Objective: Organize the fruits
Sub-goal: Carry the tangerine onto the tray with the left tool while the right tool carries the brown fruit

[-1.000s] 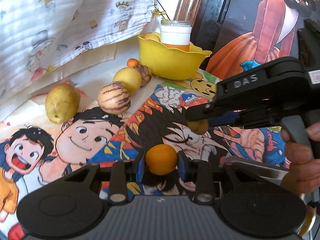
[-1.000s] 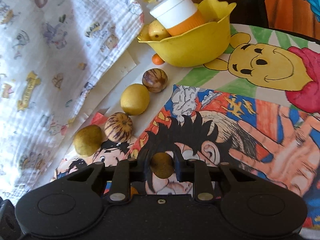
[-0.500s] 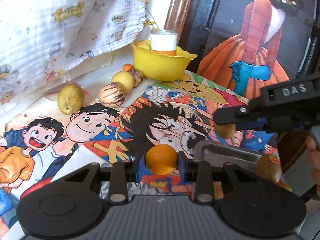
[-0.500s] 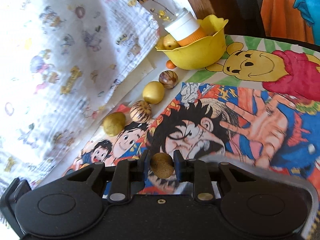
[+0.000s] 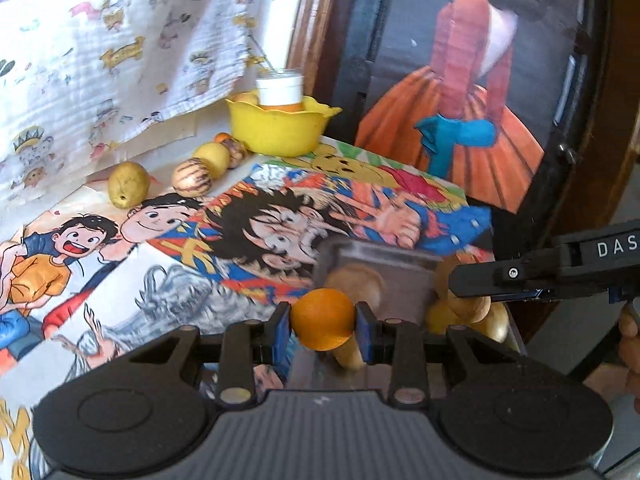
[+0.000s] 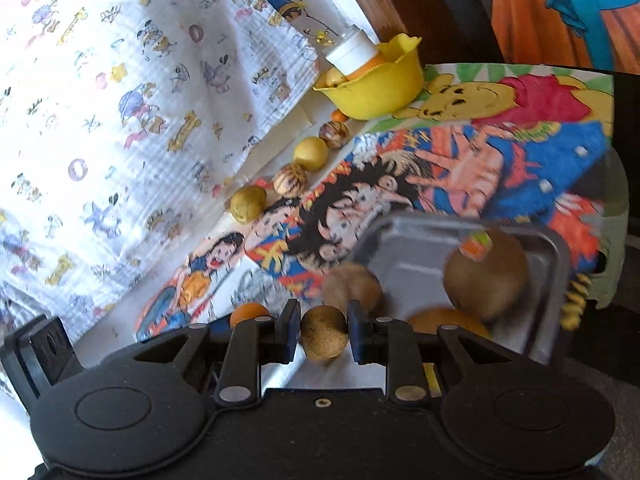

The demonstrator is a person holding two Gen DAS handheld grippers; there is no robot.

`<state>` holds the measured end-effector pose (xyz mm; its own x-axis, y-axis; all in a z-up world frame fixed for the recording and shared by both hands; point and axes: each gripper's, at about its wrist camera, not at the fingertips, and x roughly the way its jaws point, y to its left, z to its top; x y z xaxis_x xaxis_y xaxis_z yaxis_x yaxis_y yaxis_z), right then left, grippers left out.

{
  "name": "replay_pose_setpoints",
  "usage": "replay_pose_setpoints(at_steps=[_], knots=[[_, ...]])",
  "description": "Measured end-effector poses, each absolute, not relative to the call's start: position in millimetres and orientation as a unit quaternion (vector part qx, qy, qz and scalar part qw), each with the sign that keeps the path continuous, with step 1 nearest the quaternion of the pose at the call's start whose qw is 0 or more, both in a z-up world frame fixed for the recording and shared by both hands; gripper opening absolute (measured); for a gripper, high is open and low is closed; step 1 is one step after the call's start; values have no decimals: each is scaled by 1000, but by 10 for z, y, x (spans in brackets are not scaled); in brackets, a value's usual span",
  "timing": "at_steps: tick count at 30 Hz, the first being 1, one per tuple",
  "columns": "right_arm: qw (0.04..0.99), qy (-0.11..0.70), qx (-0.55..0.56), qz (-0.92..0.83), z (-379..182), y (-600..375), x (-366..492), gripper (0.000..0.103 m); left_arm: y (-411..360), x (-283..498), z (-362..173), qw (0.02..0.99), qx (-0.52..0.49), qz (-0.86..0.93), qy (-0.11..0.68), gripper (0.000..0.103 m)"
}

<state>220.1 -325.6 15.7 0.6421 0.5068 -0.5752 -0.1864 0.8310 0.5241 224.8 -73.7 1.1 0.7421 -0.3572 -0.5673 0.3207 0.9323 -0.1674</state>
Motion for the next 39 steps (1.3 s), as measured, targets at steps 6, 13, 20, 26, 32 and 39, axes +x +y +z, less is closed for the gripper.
replay_pose_setpoints(at_steps=[6,13,20,26,32,39], knots=[[884,375,202,192,-13,-3280,1866,27,-842,1991,-137,928,-18,-187,323,37],[912,343,160,160,-135,-3303,1650,27,-855,1904,-191,929,-12,-188,319,37],[936,303,109,143,-244,-3234,1571,27,-898,1947,-237,929,-3,-189,317,37],[942,293,94,131,-323,-3216,1544,27,-908,1989,-297,926,1,-191,324,37],[949,282,64,125,-373,-3130,1510,27,-916,2011,-334,925,-2,-195,325,37],[950,283,51,120,-425,-3101,1497,27,-896,2028,-336,924,-9,-200,325,37]])
